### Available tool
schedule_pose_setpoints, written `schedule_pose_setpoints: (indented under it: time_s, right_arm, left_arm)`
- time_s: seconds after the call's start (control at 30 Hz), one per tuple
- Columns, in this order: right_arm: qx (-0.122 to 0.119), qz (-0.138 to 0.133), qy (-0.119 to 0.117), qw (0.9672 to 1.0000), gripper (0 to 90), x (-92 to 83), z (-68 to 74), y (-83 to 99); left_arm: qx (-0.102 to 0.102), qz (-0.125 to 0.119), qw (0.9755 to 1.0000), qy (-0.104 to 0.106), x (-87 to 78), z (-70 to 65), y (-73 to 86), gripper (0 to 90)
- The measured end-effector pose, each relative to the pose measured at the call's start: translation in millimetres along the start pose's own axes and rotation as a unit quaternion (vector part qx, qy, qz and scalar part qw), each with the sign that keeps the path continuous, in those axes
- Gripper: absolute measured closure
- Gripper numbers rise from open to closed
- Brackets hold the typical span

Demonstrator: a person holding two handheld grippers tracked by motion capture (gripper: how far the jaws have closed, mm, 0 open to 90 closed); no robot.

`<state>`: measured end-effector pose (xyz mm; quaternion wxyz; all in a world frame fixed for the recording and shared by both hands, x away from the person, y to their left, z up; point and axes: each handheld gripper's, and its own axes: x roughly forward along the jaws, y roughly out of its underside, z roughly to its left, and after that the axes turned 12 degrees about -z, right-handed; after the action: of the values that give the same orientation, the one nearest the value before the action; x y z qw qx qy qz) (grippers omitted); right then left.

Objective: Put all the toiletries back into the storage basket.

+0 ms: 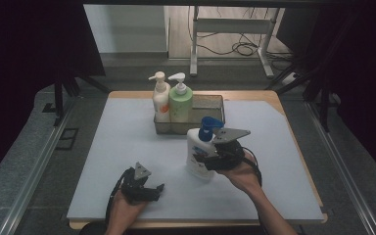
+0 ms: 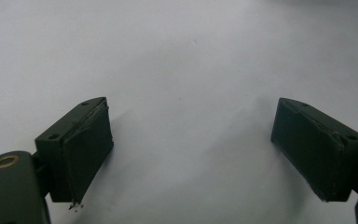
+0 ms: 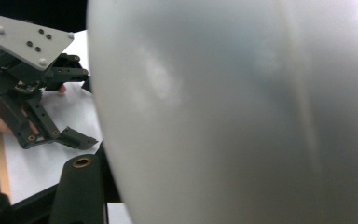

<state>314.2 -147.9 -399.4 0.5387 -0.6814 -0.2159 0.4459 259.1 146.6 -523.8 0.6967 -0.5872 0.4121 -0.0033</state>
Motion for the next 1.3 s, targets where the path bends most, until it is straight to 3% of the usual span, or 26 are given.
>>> schedule_pose_setpoints:
  time_s: [0.5,1.3]
  right_arm:
    - [0.008,-0.004,0.035,0.9994,37.4,-0.5,-21.8,-19.4]
    - [0.020,-0.014,0.094,0.9953,37.4,3.7,-54.7,-47.4]
  left_arm:
    - [0.001,0.000,1.0000,0.000,0.0,0.2,0.0,11.8]
    - [0.001,0.001,1.0000,-0.001,-0.1,0.1,0.0,11.8]
